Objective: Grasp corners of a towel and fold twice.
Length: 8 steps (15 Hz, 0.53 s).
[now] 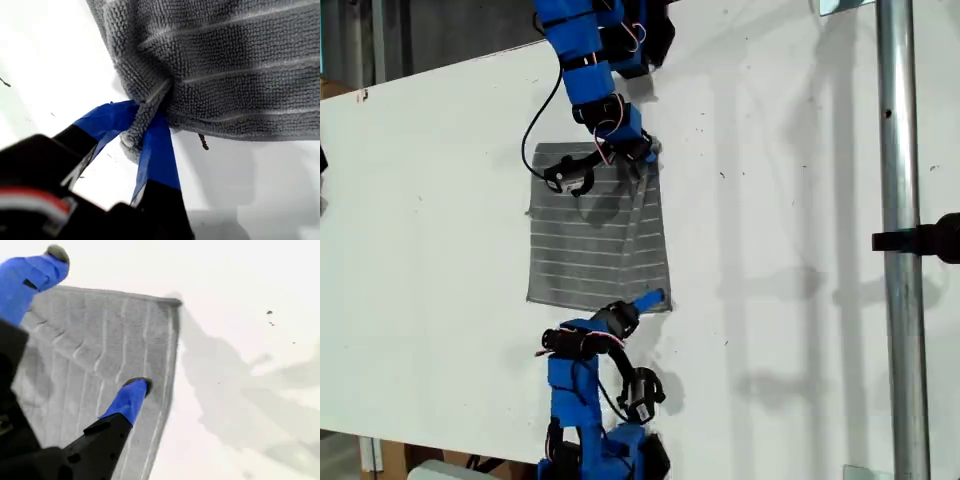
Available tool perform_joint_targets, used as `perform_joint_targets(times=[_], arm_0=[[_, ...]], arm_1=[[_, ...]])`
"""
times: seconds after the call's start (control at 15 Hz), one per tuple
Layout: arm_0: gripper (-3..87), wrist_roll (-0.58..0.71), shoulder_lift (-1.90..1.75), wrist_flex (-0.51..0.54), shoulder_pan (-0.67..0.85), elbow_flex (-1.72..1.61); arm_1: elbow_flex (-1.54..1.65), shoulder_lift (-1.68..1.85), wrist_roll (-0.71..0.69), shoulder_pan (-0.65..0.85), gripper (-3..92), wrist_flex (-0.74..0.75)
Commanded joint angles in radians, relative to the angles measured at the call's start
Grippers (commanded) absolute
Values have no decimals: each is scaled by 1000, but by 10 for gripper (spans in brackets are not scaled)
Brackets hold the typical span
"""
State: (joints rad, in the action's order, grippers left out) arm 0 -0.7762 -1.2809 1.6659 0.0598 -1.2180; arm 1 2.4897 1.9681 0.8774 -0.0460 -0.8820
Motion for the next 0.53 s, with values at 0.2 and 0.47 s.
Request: perform_joint_targets(times=[0.2,0.47], arm_0=[[421,-43,198,-107,-25,20],[411,-121,344,-121,9,104]], arm_1=[[-3,46,-9,-5,-2,9],[0,48,-6,-8,-2,9]])
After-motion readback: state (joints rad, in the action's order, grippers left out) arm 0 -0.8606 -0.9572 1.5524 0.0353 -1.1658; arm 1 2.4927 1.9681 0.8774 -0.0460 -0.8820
